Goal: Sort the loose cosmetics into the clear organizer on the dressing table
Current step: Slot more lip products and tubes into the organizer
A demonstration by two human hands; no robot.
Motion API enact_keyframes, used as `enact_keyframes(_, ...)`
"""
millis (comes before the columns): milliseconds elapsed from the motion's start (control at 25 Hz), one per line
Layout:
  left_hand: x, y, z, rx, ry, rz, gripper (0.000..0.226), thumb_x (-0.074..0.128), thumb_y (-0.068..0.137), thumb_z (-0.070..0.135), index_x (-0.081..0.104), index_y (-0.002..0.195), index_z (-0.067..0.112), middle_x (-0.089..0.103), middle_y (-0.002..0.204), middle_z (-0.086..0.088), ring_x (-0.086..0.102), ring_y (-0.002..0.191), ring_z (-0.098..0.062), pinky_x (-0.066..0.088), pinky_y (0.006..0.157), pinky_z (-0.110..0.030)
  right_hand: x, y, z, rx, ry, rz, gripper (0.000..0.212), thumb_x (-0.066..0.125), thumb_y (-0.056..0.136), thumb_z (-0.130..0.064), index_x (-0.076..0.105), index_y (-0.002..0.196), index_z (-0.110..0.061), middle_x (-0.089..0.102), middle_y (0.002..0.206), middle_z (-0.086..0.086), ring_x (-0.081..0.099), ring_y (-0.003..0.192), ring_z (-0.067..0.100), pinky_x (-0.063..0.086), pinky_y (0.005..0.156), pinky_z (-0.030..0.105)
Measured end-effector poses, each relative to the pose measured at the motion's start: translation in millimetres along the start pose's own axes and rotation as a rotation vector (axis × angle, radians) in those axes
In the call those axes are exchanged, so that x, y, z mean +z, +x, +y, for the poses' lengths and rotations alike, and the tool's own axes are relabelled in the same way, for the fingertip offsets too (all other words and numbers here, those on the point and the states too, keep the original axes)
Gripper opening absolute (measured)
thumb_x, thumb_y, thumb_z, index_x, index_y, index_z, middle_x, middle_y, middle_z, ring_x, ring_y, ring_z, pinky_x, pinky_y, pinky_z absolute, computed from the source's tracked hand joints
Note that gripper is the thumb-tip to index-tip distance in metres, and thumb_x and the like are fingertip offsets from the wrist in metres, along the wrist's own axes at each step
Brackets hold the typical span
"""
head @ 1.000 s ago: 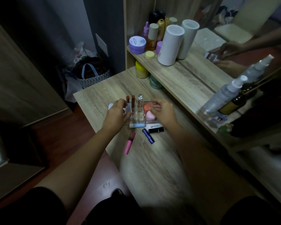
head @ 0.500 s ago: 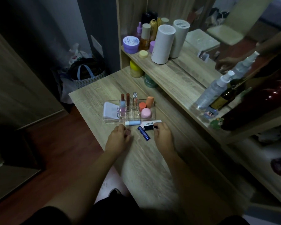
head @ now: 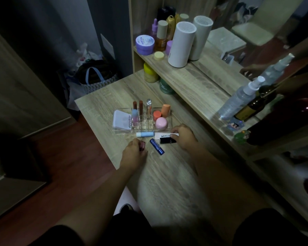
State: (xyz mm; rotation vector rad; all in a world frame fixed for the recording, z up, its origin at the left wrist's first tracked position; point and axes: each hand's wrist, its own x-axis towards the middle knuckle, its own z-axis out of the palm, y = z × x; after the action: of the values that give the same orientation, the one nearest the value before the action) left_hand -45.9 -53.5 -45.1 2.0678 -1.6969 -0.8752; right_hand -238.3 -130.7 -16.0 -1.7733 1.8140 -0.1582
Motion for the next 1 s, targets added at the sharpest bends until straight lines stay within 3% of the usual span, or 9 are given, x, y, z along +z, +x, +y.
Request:
enact_keyframes(200,2,2,4,-0.031,-0.049,-0.011,0.032,0.066,0.083,0.022,0.051,0.107,0.006,0.062,0.108,-0.017,0.058,0.094,-0.03,0.046,0.078,-0.035,-8,4,-1,0.008,-0.045,-0.063,0.02,0.063,0.085,-0.009,0.066,0.105,-0.006,0.061,0.118,0.013,0.058,0.106,0.026,0.045,0.089,0.031)
enact_keyframes(400,5,4,9,-0.066,-0.128,-0.001,0.035,0.07,0.081,0.022,0.053,0.107,0.006,0.064,0.105,-0.016,0.06,0.093,-0.028,0.05,0.08,-0.038,-8,3,2,-0.071,-0.172,-0.13,0.028,0.054,0.091,-0.01,0.062,0.117,-0.009,0.052,0.123,0.015,0.05,0.113,0.03,0.04,0.097,0.033)
enact_keyframes(560,-2,4,6,-0.081,-0.247,-0.009,0.034,0.07,0.079,0.02,0.055,0.108,0.009,0.066,0.094,-0.007,0.06,0.081,-0.019,0.048,0.071,-0.027,-11,-6,17,-0.149,-0.063,-0.057,0.02,0.056,0.088,-0.012,0.063,0.107,-0.014,0.055,0.11,0.006,0.055,0.1,0.024,0.043,0.083,0.03)
enact_keyframes(720,-23,6,8,-0.018,-0.411,0.063,0.018,0.066,0.081,0.017,0.06,0.097,0.013,0.066,0.082,-0.004,0.063,0.076,-0.021,0.047,0.064,-0.023,-6,-21,14,-0.113,0.328,-0.047,0.031,0.052,0.09,-0.012,0.049,0.117,-0.027,0.055,0.097,-0.008,0.057,0.087,0.008,0.045,0.066,0.019)
enact_keyframes(880,-59,18,17,0.113,-0.448,0.21,0.007,0.063,0.085,0.016,0.06,0.09,0.012,0.066,0.081,-0.01,0.06,0.074,-0.018,0.044,0.062,-0.013,-4,-24,-15,-0.127,0.669,-0.026,0.026,0.053,0.091,-0.013,0.055,0.117,-0.018,0.064,0.092,-0.004,0.064,0.085,0.019,0.055,0.073,0.034)
enact_keyframes(1000,-88,27,23,0.225,-0.439,0.252,0.006,0.066,0.084,0.02,0.064,0.089,0.018,0.068,0.086,-0.001,0.063,0.075,-0.007,0.047,0.065,-0.007,-4,-20,-35,-0.119,0.778,0.011,0.021,0.055,0.092,-0.018,0.06,0.112,-0.013,0.069,0.103,0.004,0.068,0.089,0.019,0.057,0.074,0.032)
